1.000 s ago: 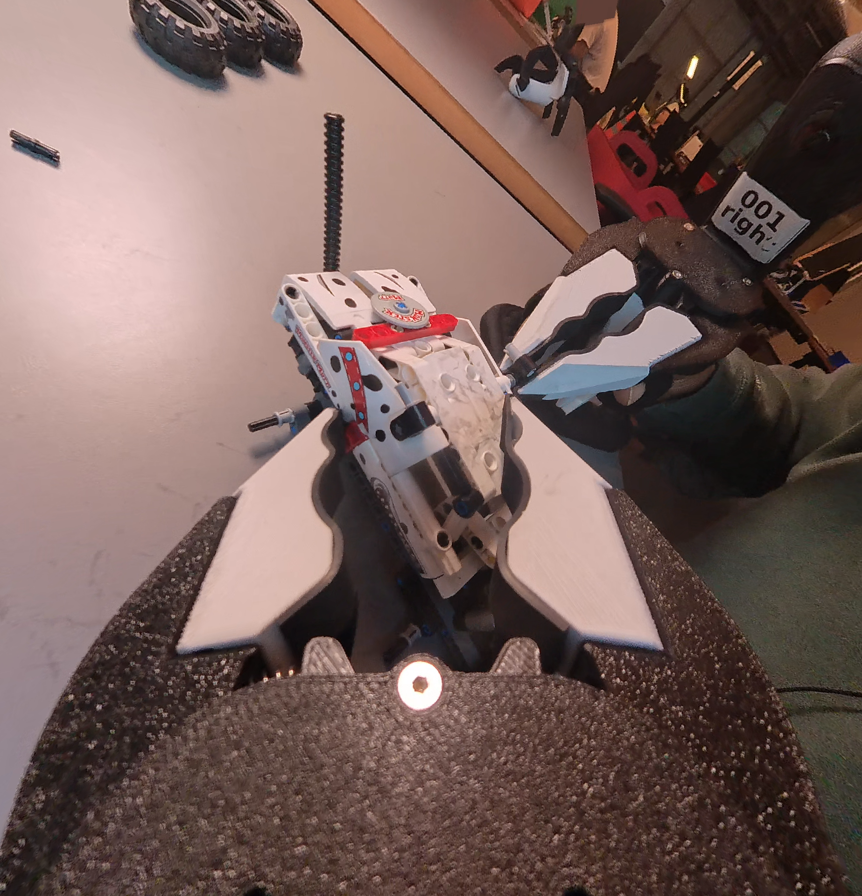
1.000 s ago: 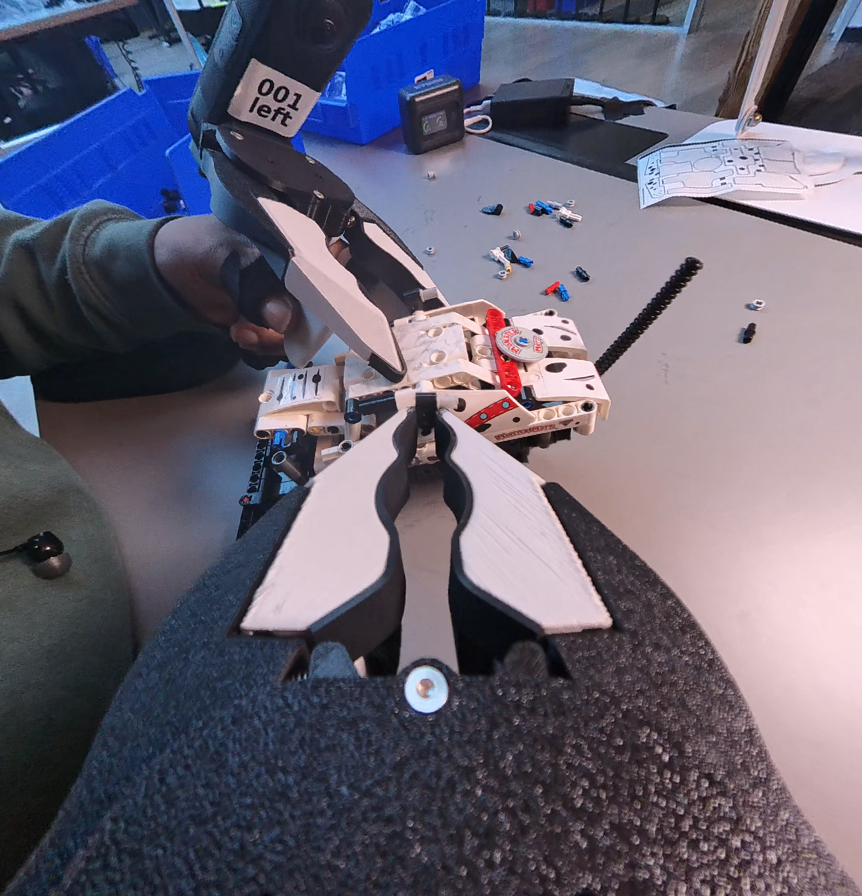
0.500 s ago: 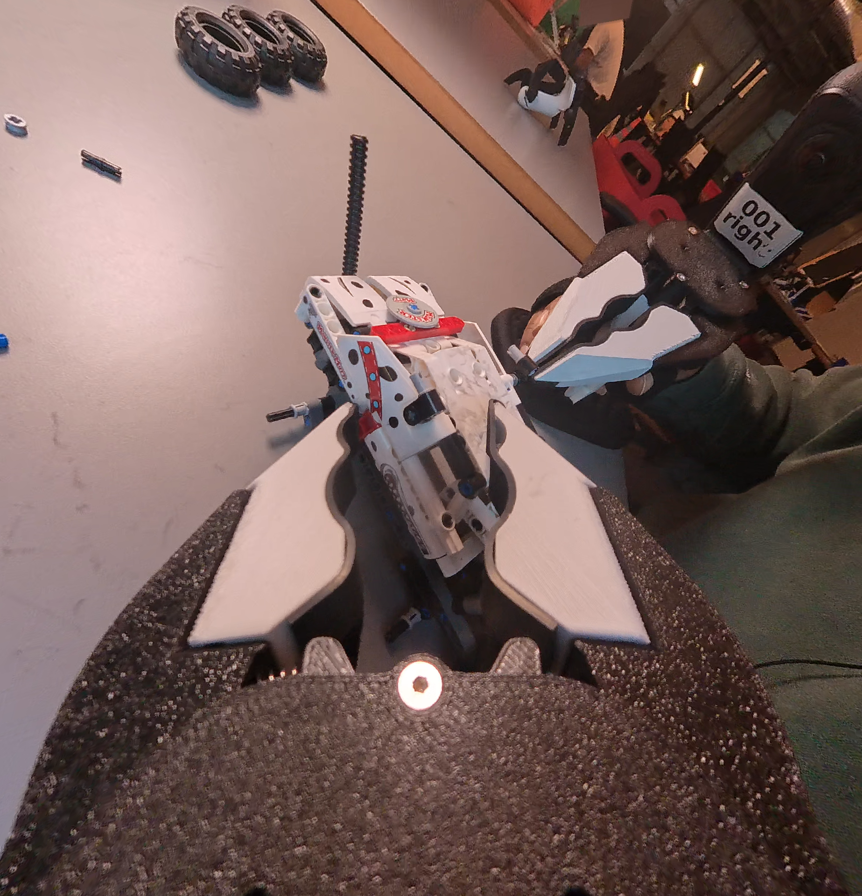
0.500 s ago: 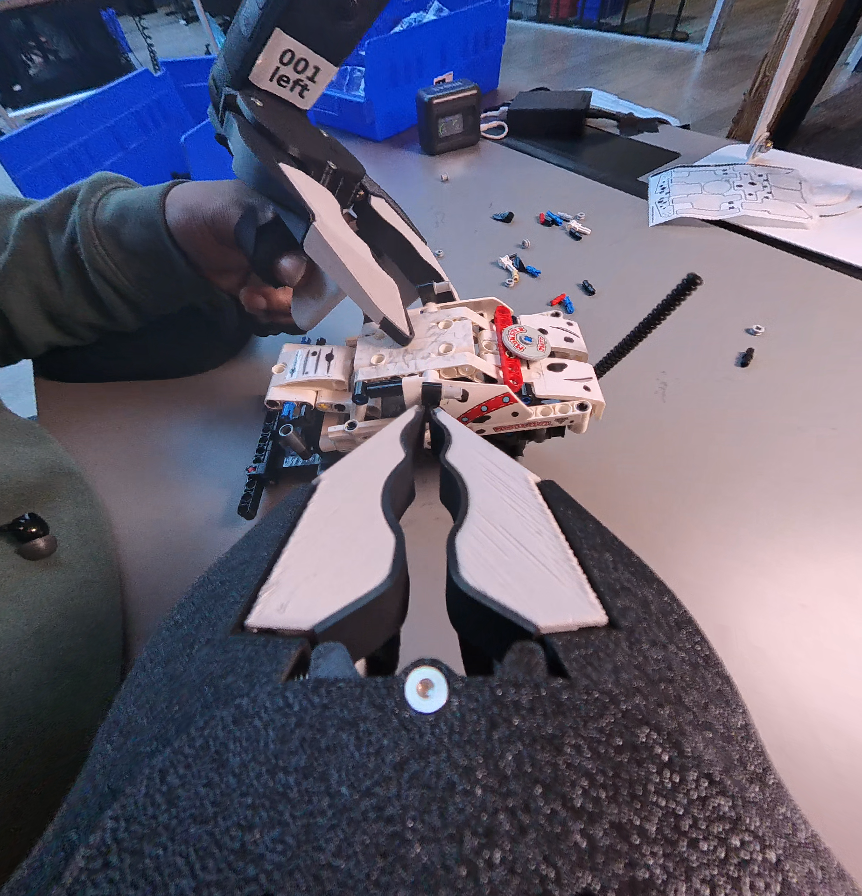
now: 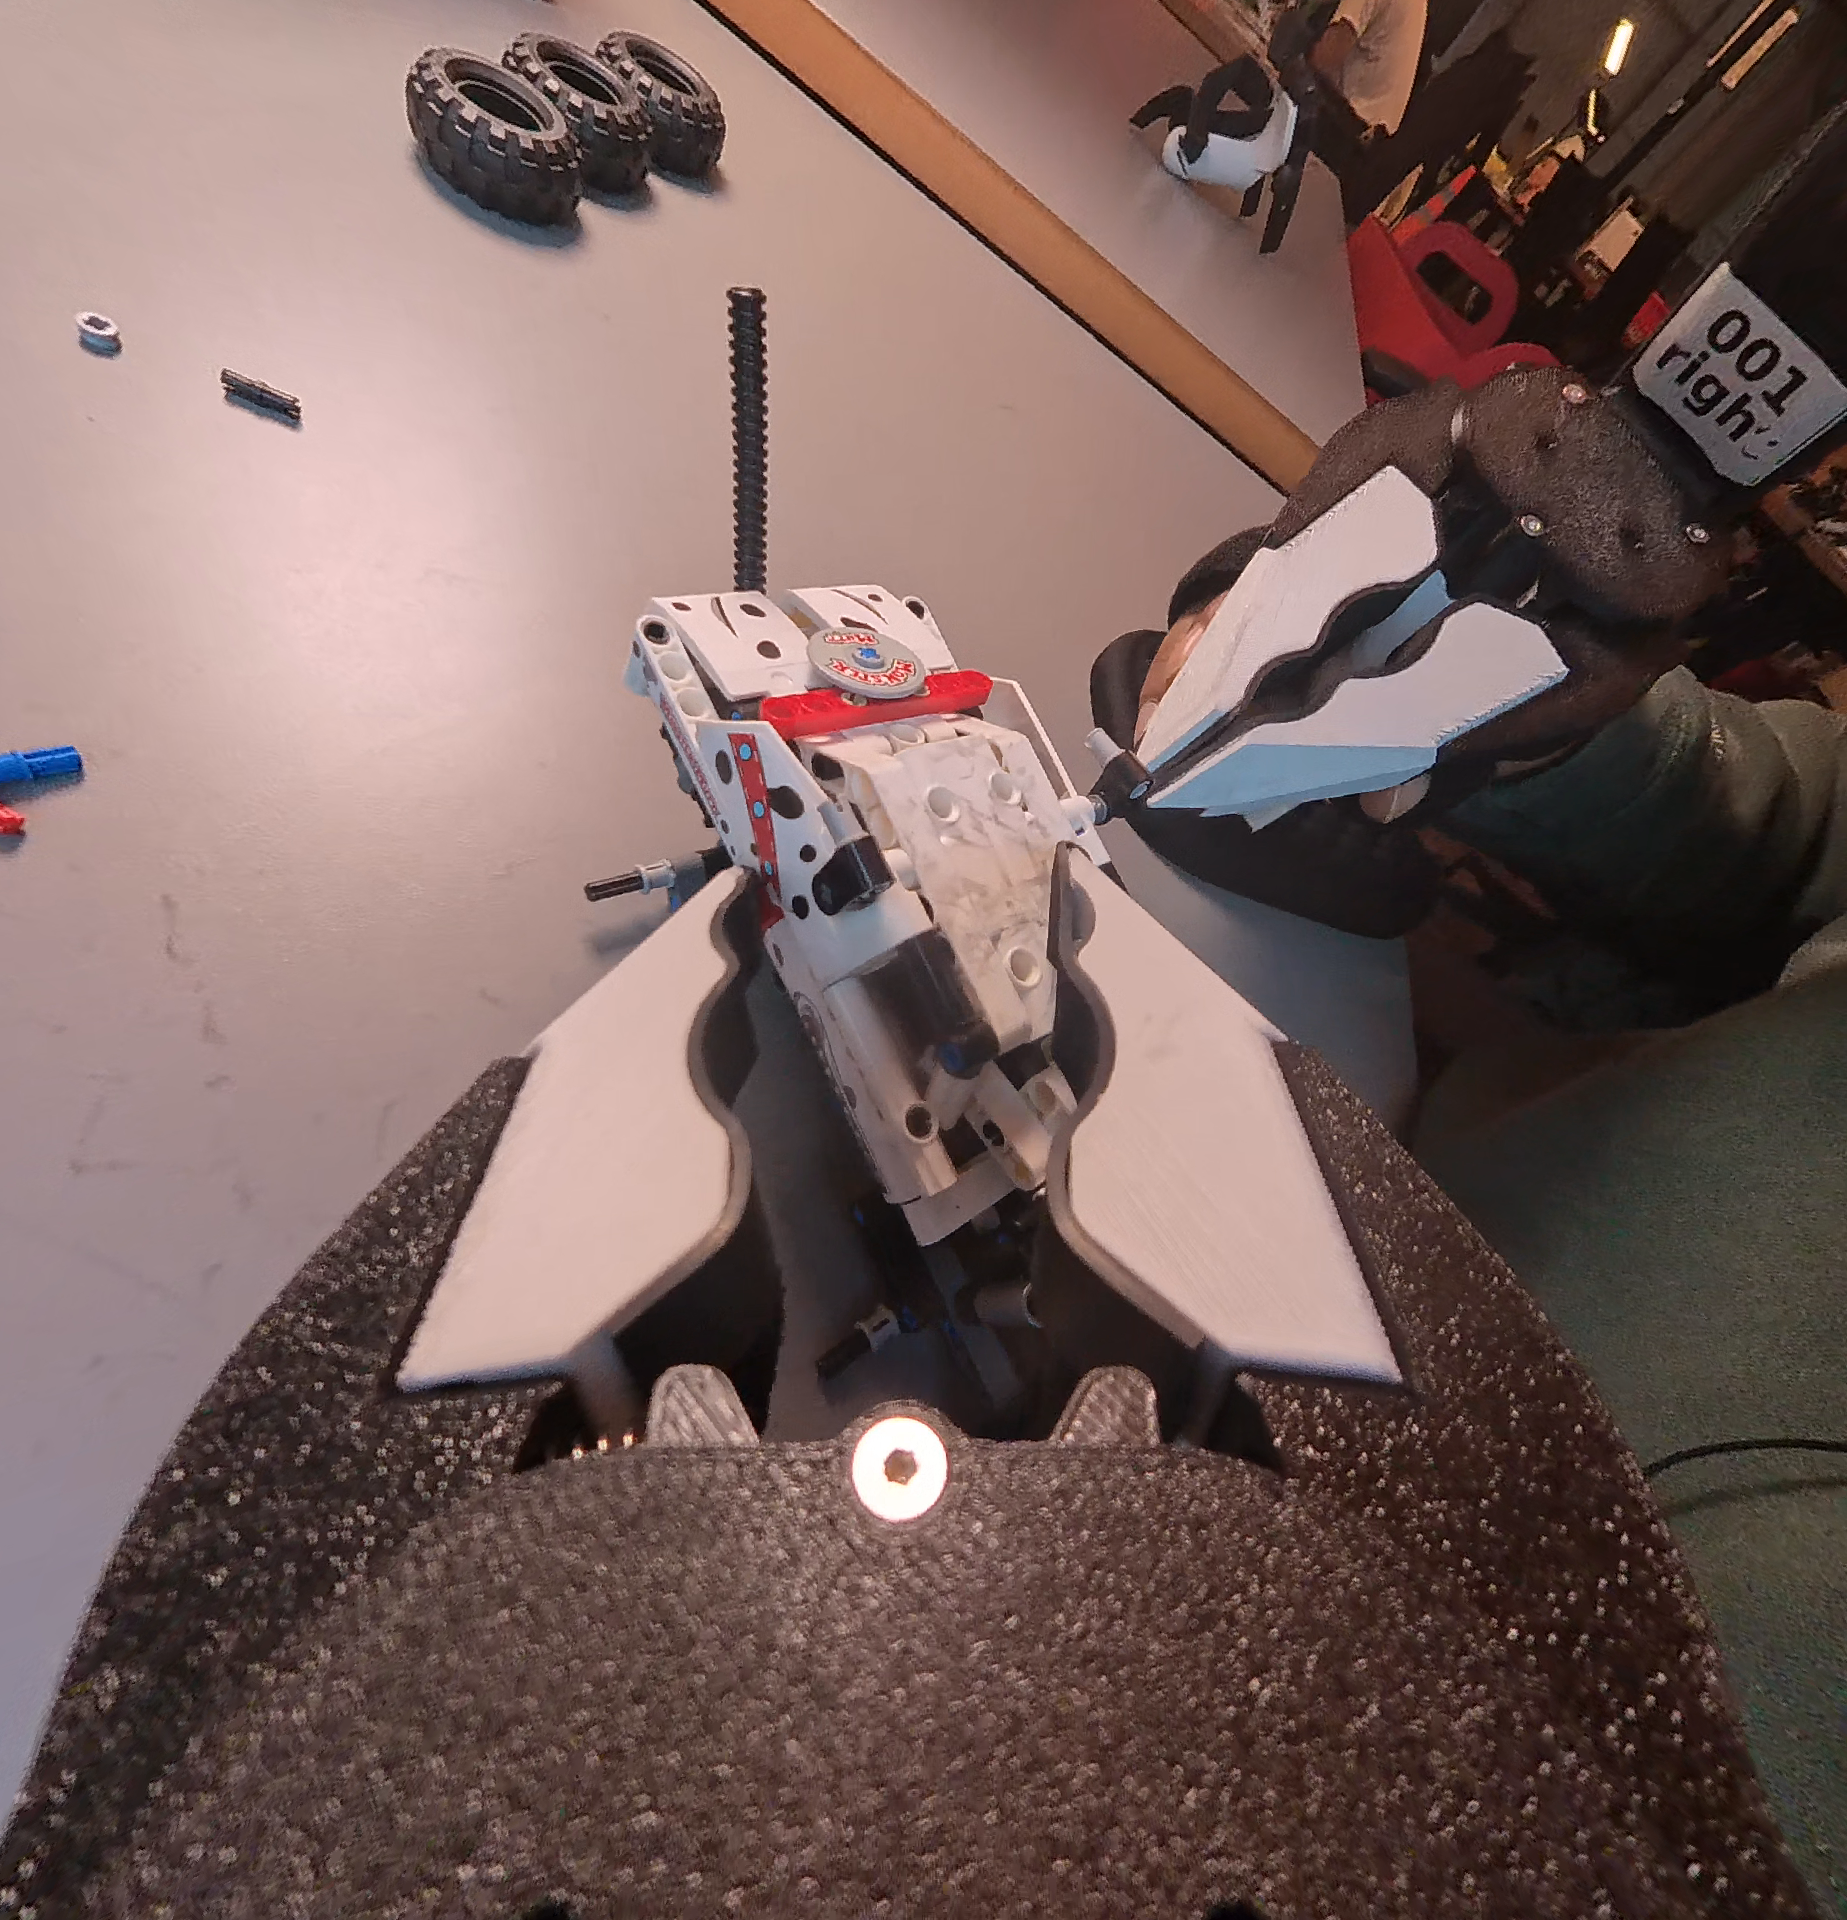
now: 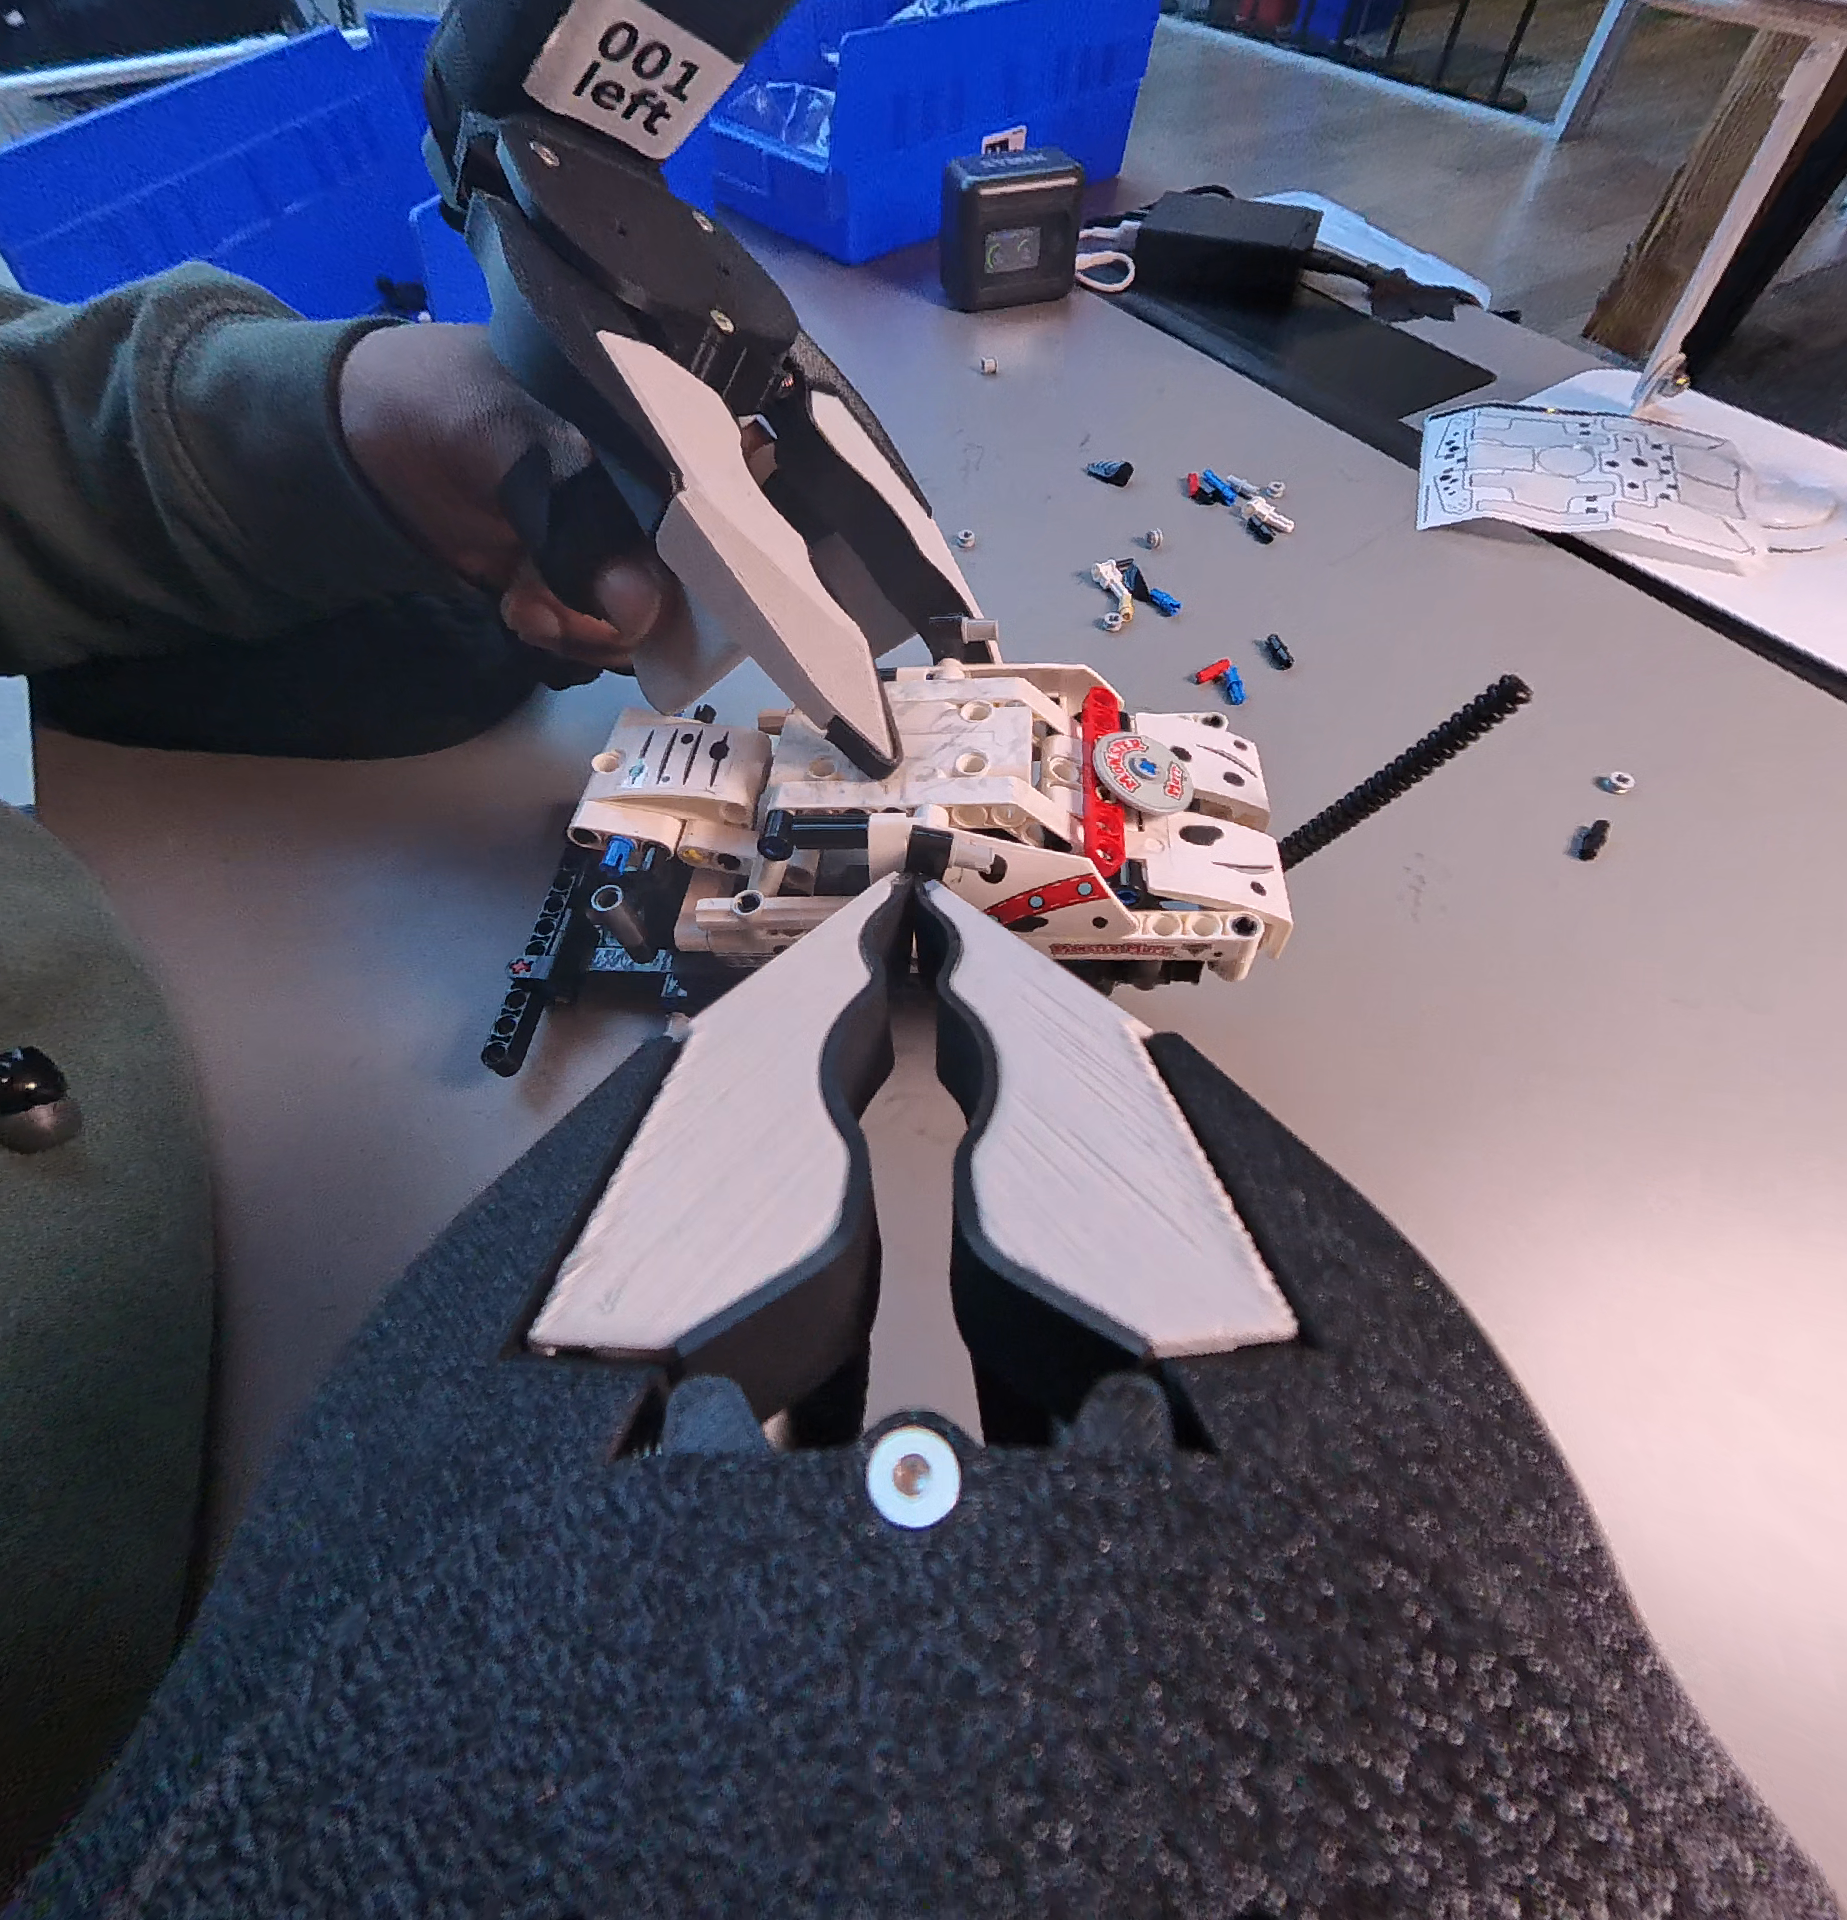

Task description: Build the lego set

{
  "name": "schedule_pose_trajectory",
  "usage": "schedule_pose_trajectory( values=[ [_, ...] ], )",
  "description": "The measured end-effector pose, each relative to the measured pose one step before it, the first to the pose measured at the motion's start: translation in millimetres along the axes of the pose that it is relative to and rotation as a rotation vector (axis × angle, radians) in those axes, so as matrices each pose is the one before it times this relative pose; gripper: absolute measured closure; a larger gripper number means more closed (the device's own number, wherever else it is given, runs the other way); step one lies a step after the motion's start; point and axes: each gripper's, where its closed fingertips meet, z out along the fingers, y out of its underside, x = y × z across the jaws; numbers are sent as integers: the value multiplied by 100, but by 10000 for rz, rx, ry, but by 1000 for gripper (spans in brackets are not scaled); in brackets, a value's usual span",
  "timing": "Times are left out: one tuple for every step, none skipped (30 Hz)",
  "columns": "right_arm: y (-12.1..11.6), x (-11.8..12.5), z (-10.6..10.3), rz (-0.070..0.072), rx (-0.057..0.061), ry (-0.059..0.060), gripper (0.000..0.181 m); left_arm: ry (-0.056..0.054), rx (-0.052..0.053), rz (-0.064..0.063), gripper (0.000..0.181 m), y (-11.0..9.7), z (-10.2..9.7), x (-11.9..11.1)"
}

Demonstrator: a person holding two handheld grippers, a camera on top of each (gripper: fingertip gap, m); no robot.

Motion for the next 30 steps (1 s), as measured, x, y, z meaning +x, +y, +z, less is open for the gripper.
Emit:
schedule_pose_trajectory(
  values=[
    [-74,-21,123,-69,-35,21,181,-25,4,8,126,-3,2,6],
    [51,-124,228,-189,-98,33,181,30,-52,80,126,43,73,164],
    [-94,-319,178,-165,53,-63,181,-90,-41,72,127,-40,-3,-55],
    [-13,-109,39,-135,20,-37,181,70,-47,22,127,-25,-72,-26],
    [-14,4,35,-35,39,-14,181,14,-10,14,128,-8,1,-44],
    [-29,33,57,-46,12,16,181,7,11,7,128,-32,-29,-60],
    [-53,76,129,-47,9,97,181,19,34,-56,128,-44,-53,-136],
    [-46,25,80,-76,29,82,181,30,4,-16,128,-18,-46,-59],
    [38,-26,-1,35,27,-7,181,19,-47,40,127,15,-4,24],
    [74,-36,-66,93,38,-64,181,41,-86,96,127,10,8,59],
    [54,-80,-41,3,17,-48,181,123,-91,64,126,-2,-26,43],
    [58,-82,-24,-206,-41,39,181,169,-79,64,125,-8,-13,20],
    [73,-174,-100,-438,-120,-6,181,200,-73,125,125,-39,-42,84],
    [22,-393,-249,-549,-128,-211,181,66,71,281,130,-229,-184,35],
    [-194,-408,-467,-490,-8,-288,180,-198,157,384,132,-390,-430,-248],
    [-343,-53,-616,-468,49,-166,173,-156,174,229,126,-440,-654,-192],
    [-286,307,-646,-468,-45,-50,164,48,142,39,123,-367,-727,107],
    [-221,501,-540,-456,-129,-44,155,-2,131,-82,120,-232,-664,90],
    [-118,550,-352,-442,-152,-111,147,-58,44,-10,118,41,-494,157],
    [98,562,-88,-365,-213,-202,142,-125,-64,85,116,306,-262,227],
    [290,570,167,-266,-288,-228,140,-176,-129,150,115,455,-45,325],
    [123,394,321,-230,-177,-265,140,-156,-167,169,115,491,115,471],
    [-134,-77,417,-252,-35,-396,140,-122,-134,158,114,408,208,580],
    [-56,-140,526,-316,-109,-318,139,-169,-90,132,113,318,257,509],
    [297,-3,613,-450,-334,-182,134,-218,-98,124,112,261,281,396],
    [426,6,622,-475,-393,-209,127,-250,-129,117,111,256,319,263],
    [256,140,573,-314,-283,-204,121,-247,-175,148,109,240,342,170],
    [107,162,508,-109,-184,-305,114,-288,-184,187,109,191,347,-12],
    [115,183,474,31,-204,-334,107,-323,-143,238,110,50,301,-151],
    [229,203,455,9,-279,-282,104,-192,-155,246,110,-16,271,-47]
  ],
)
